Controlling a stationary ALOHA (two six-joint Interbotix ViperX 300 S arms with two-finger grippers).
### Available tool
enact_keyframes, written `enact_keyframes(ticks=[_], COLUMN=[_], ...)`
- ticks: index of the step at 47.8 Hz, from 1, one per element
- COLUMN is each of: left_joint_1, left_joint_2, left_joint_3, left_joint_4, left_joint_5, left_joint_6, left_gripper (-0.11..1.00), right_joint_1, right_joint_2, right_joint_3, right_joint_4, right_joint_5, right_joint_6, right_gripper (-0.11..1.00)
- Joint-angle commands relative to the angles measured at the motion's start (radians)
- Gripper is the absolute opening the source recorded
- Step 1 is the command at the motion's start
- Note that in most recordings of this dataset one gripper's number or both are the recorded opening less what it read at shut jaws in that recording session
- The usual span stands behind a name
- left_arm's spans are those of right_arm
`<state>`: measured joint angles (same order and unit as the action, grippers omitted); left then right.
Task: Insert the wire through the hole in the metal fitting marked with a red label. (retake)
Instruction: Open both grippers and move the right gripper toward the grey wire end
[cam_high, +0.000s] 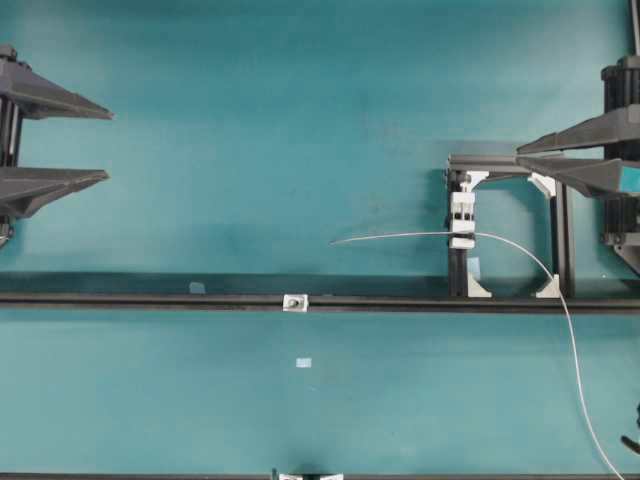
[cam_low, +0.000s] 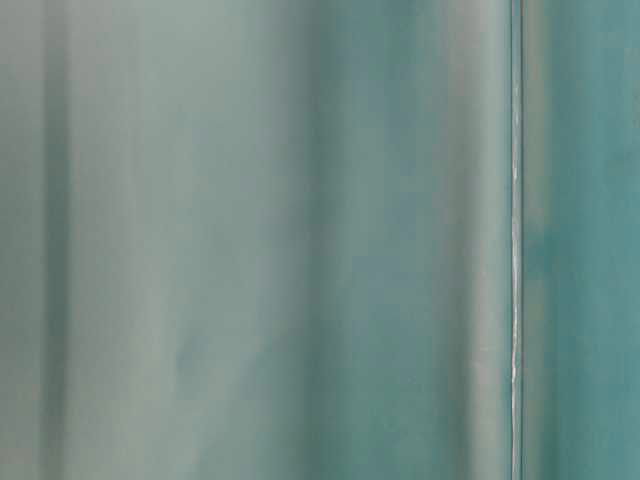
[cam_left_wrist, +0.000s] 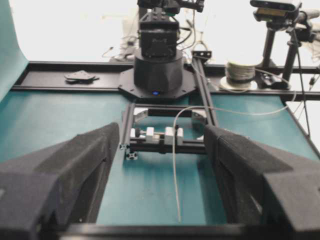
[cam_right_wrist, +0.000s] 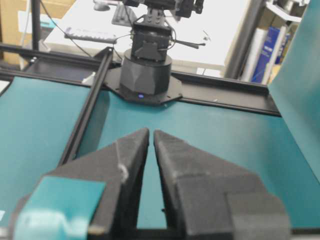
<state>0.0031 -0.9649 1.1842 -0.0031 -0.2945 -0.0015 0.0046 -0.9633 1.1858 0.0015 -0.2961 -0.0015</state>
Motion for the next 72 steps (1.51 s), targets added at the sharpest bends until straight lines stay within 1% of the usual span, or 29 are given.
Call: enact_keyframes(ticks=[1, 2, 3, 7, 9, 13, 17, 23, 30, 34, 38, 40, 44, 46, 49, 50, 51, 57, 58, 59, 64, 72], left_joint_1=[0.012, 0.015, 0.015, 0.014, 0.011, 0.003, -0.003, -0.006, -0.006, -0.006, -0.006, -0.006, -0.006, -0.006, -0.006, -0.006, -0.006, -0.006, -0.006, -0.006, -0.006, -0.006], left_joint_2=[0.000, -0.003, -0.006, -0.021, -0.028, -0.028, -0.017, 0.021, 0.063, 0.083, 0.101, 0.109, 0.127, 0.138, 0.155, 0.163, 0.169, 0.206, 0.212, 0.216, 0.250, 0.288], left_joint_3=[0.044, 0.054, 0.060, 0.084, 0.091, 0.097, 0.100, 0.097, 0.092, 0.087, 0.087, 0.089, 0.091, 0.091, 0.089, 0.086, 0.084, 0.083, 0.083, 0.083, 0.083, 0.083], left_joint_4=[-0.026, -0.028, -0.028, -0.028, -0.028, -0.028, -0.029, -0.029, -0.029, -0.029, -0.029, -0.029, -0.029, -0.029, -0.029, -0.029, -0.029, -0.029, -0.029, -0.029, -0.029, -0.029], left_joint_5=[0.002, -0.002, -0.003, -0.014, -0.014, -0.012, -0.003, 0.018, 0.015, 0.015, 0.015, 0.015, 0.015, 0.014, 0.014, 0.014, 0.012, 0.002, -0.002, -0.003, -0.023, -0.038], left_joint_6=[0.015, 0.014, 0.014, 0.008, 0.006, 0.006, 0.006, 0.006, -0.005, -0.005, 0.000, 0.002, 0.006, 0.006, 0.006, 0.006, 0.006, 0.006, 0.006, 0.006, 0.006, 0.006], left_gripper=[0.24, 0.24, 0.22, 0.05, -0.01, -0.08, -0.11, -0.11, -0.10, -0.07, 0.01, 0.06, 0.24, 0.35, 0.53, 0.56, 0.57, 0.56, 0.56, 0.56, 0.56, 0.56], right_joint_1=[0.002, 0.002, 0.002, -0.003, -0.003, -0.003, -0.003, -0.003, -0.005, -0.005, -0.005, -0.005, -0.005, -0.005, -0.003, -0.005, -0.005, -0.005, -0.005, -0.005, -0.005, -0.005], right_joint_2=[0.006, 0.006, 0.006, 0.009, 0.009, 0.018, 0.038, 0.072, 0.115, 0.133, 0.144, 0.147, 0.150, 0.150, 0.150, 0.150, 0.150, 0.164, 0.167, 0.172, 0.201, 0.264], right_joint_3=[0.009, 0.014, 0.020, 0.038, 0.048, 0.060, 0.061, 0.051, 0.048, 0.051, 0.052, 0.052, 0.052, 0.054, 0.055, 0.057, 0.057, 0.061, 0.063, 0.061, 0.064, 0.058], right_joint_4=[0.006, 0.006, 0.006, 0.006, 0.006, 0.006, 0.008, 0.006, 0.006, 0.006, 0.006, 0.006, 0.006, 0.006, 0.006, 0.006, 0.006, 0.006, 0.006, 0.006, 0.006, 0.006], right_joint_5=[-0.002, -0.002, 0.000, 0.005, 0.005, 0.005, 0.006, 0.006, 0.006, 0.008, 0.009, 0.009, 0.009, 0.009, 0.012, 0.011, 0.011, 0.011, 0.011, 0.012, 0.011, 0.012], right_joint_6=[0.006, 0.005, 0.006, 0.006, 0.006, 0.006, 0.018, 0.051, 0.083, 0.094, 0.104, 0.109, 0.114, 0.115, 0.120, 0.120, 0.120, 0.124, 0.127, 0.132, 0.166, 0.212], right_gripper=[0.24, 0.24, 0.23, 0.06, 0.02, 0.01, 0.01, 0.01, 0.01, 0.01, 0.01, 0.01, 0.01, 0.05, 0.17, 0.22, 0.27, 0.66, 0.71, 0.73, 0.65, 0.65])
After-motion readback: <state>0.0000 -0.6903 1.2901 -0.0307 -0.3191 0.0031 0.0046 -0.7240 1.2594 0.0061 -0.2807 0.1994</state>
